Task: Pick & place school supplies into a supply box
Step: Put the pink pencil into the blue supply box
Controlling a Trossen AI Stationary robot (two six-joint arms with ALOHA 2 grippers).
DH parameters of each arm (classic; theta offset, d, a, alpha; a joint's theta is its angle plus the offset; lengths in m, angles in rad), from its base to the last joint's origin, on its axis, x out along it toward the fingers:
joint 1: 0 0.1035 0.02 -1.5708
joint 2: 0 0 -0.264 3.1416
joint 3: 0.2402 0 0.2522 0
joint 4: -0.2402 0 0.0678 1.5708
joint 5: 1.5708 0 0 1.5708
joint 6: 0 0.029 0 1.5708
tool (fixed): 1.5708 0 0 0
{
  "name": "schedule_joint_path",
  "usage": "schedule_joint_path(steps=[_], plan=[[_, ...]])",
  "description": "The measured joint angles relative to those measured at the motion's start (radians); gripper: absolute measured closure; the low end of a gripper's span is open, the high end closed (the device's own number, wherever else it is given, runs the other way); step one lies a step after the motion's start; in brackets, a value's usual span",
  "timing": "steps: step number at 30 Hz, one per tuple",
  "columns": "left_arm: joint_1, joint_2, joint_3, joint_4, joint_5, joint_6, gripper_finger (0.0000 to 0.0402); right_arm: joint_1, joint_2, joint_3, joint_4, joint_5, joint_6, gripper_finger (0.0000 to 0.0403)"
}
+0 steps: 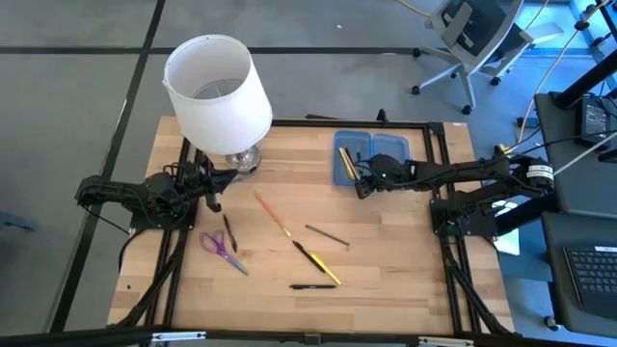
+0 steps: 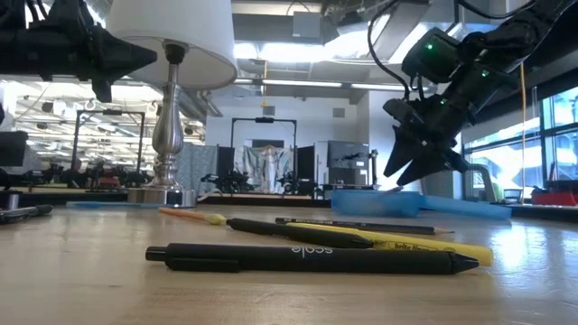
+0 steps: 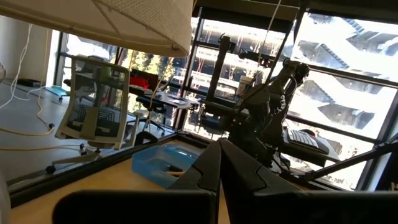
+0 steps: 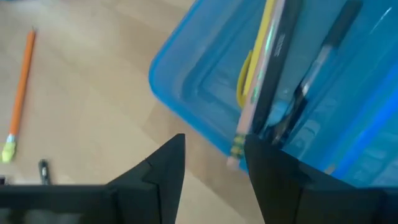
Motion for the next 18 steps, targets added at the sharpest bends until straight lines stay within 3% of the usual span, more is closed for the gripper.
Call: schedule_joint_path(steps=[4,11,18], plan=[[0.0,0.0,0.0,0.0,0.0,0.0,0.0398,-0.016,0.0,0.0,0.003,-0.001,-0.003,0.0233],[0.0,0.0,0.0,0.0,0.0,0.0,0.0398,-0.019,0.0,0.0,0.002,-0.105,-0.023,0.0233],[0.0,0.0,0.0,0.0,0.0,0.001,0.0398,-0.019,0.0,0.0,-0.021,-0.108,-0.027,0.0233]])
